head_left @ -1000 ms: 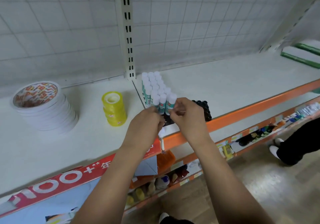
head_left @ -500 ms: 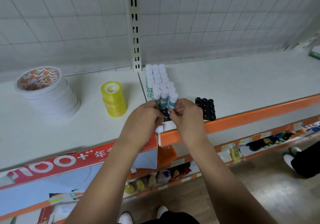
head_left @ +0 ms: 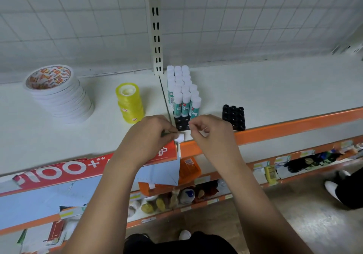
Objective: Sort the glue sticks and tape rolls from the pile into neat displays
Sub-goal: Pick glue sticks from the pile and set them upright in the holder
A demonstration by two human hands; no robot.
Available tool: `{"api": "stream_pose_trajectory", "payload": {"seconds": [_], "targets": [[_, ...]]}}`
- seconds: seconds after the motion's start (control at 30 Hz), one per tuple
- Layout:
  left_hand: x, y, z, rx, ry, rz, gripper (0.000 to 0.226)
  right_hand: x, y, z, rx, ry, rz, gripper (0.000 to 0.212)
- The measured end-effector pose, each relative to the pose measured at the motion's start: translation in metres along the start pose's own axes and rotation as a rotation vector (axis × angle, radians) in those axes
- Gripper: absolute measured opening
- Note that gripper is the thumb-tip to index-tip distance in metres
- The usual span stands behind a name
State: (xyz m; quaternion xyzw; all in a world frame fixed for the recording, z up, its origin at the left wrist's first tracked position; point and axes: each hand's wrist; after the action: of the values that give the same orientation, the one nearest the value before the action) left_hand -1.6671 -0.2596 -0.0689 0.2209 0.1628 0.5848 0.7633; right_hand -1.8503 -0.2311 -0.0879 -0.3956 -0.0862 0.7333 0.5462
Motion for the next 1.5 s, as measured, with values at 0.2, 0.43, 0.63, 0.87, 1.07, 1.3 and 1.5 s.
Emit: {"api": "stream_pose_trajectory", "payload": {"seconds": [0.2,0.43,0.63,0.87,1.07,1.3,1.5], "targets": [[-0.003,0.011,-0.003,-0.056,0.018,0.072,0.019,0.001,-0.001,-0.004,-0.022,-0.08,-0.001,0.008],[-0.001,0.019,-0.013,0.0,0.11,0.034,0.012,0.002,0.004,-0.005,-0.085,-0.099,-0.079,0.009],[-0.002,0.025,-0.008,0.034,0.127,-0.024,0.018,-0.004,0.004,0.0,-0.175,-0.065,-0.117,0.008],[-0.005,0.036,0.003,0.18,0.325,-0.077,0.021,-0.014,0.016,-0.003,-0.017,-0.016,-0.112,0.01],[-0.015,0.041,-0.001,0.239,0.465,-0.079,0.018,-0.016,0.02,-0.009,0.036,-0.073,-0.124,0.009],[-0.023,0.041,-0.019,0.203,0.447,-0.043,0.009,-0.018,0.024,-0.009,0.04,-0.089,-0.079,0.006],[-0.025,0.045,-0.028,0.188,0.483,0.038,0.008,-0.019,0.025,-0.014,0.055,-0.076,-0.062,0.011]]}}
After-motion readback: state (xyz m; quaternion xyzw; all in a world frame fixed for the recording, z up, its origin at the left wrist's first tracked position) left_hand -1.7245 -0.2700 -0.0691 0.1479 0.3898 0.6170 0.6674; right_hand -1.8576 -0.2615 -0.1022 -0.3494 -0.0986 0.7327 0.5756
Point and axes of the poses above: each hand's wrist, its own x-axis away from the middle knuckle, its own z-axis out of the back of the hand, y = z × x, and after that the axes turned 10 degrees about z, right-handed
